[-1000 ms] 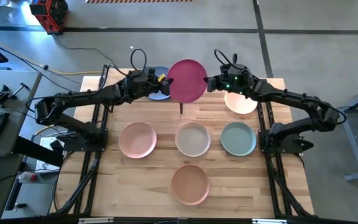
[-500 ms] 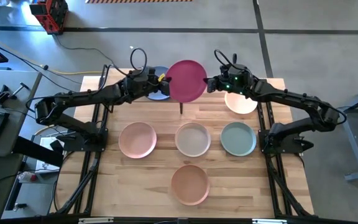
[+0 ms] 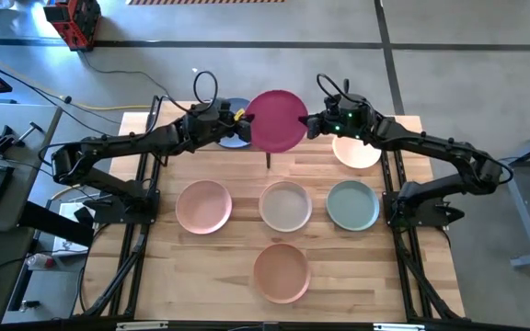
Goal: Place and stack plates onto a shelf
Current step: Stack the pink plate on top of the blue plate on the shelf
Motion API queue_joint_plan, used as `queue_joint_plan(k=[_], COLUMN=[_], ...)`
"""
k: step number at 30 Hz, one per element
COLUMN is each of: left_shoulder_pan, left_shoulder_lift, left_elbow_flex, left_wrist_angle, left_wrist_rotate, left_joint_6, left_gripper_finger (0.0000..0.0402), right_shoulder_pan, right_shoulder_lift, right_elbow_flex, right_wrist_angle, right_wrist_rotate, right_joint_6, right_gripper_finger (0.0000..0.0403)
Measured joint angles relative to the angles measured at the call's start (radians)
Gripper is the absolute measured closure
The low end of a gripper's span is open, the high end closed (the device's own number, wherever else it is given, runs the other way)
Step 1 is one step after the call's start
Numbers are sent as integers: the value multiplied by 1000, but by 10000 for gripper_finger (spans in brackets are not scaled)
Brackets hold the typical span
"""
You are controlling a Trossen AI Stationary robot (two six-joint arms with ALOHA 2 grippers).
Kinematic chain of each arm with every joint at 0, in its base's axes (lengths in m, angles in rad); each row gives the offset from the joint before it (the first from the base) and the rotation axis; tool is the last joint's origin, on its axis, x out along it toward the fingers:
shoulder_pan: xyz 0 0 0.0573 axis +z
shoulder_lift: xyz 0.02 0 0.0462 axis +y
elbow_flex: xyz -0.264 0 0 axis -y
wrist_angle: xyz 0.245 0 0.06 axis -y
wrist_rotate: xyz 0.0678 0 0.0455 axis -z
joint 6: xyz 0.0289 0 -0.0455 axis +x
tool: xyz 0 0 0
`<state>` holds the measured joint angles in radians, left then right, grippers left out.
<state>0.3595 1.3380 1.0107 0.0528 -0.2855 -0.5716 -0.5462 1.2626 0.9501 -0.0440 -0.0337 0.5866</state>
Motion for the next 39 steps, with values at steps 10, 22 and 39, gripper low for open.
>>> queue_joint_plan(k=[10, 22, 39], left_shoulder_pan=[85, 241, 437], left_shoulder_lift=[-80, -241, -240], left_elbow_flex=[2, 2, 2], left_wrist_angle=[-77, -340, -495], left_wrist_rotate=[-10, -19, 364], left_joint_6=[-1, -44, -161], left_gripper_finger=[377, 377, 377], right_shoulder_pan=[-42, -45, -44], right_shoulder_lift=[-45, -61, -60], right_elbow_flex=[0, 0, 0], right_wrist_angle=[10, 17, 18], right_wrist_rotate=[-39, -46, -49], right_joint_6=[-22, -54, -45], right_gripper_finger=[256, 249, 249])
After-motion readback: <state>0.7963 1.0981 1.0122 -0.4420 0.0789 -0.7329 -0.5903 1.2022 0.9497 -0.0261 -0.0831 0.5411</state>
